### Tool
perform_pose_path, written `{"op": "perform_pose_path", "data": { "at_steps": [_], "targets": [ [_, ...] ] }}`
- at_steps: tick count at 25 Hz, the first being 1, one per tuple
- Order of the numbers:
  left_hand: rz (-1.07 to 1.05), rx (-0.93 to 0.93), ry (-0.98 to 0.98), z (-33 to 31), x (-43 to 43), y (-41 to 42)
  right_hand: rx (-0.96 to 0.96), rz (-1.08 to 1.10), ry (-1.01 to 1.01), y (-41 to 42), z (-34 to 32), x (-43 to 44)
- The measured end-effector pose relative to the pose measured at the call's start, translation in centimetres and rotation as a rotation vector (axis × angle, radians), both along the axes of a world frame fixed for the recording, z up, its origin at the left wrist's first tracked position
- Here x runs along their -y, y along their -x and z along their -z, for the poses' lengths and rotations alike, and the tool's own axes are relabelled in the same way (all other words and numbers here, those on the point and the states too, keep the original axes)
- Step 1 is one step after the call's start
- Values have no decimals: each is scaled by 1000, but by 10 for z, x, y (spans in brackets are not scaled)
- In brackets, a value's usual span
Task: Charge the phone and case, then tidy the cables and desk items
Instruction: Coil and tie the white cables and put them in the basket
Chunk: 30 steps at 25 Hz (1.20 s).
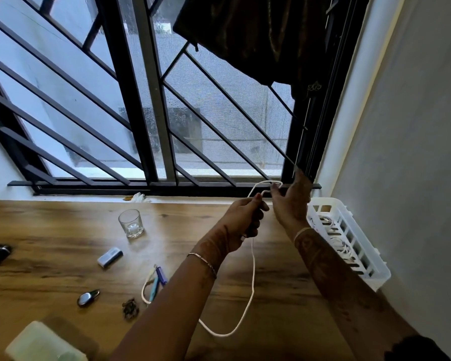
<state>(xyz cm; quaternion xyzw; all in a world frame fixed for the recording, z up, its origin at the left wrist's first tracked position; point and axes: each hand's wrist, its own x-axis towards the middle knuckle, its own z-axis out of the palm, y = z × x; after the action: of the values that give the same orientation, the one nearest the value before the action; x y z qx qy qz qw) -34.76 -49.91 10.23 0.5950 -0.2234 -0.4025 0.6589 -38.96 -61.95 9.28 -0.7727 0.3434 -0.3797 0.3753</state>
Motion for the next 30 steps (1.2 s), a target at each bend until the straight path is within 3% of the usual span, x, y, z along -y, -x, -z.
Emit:
{"op": "perform_pose_path", "data": {
  "at_steps": [2,3,7,9,12,15,17,20,22,28,30],
  "targets": [
    [-20,-22,8,-7,0,-1,18,-130,312,0,10,-1],
    [-49,-37,25,-10,0,-3,17,-215,366,0,14,-2],
    [-203,-271,289,-17,6,-14,-74,-408,277,9,25,-4],
    [-251,-354,374,-17,10,-19,-165,-415,400,13,27,-9],
    [-266,-288,369,-6,16,-25,-268,-395,620,16,31,-14],
    [-262,-130,356,7,16,-32,-330,-461,477,19,27,-16],
    [-261,120,251,12,14,-38,-340,-508,344,20,23,-15],
    [-262,480,78,22,11,-46,-212,-521,186,18,15,-13],
    [-208,625,-26,26,10,-48,-133,-517,95,13,7,-8],
    [0,479,-29,14,12,-33,37,-451,-85,-3,-3,11],
    [29,333,30,9,12,-34,135,-420,-140,-8,-4,14]
  ]
}}
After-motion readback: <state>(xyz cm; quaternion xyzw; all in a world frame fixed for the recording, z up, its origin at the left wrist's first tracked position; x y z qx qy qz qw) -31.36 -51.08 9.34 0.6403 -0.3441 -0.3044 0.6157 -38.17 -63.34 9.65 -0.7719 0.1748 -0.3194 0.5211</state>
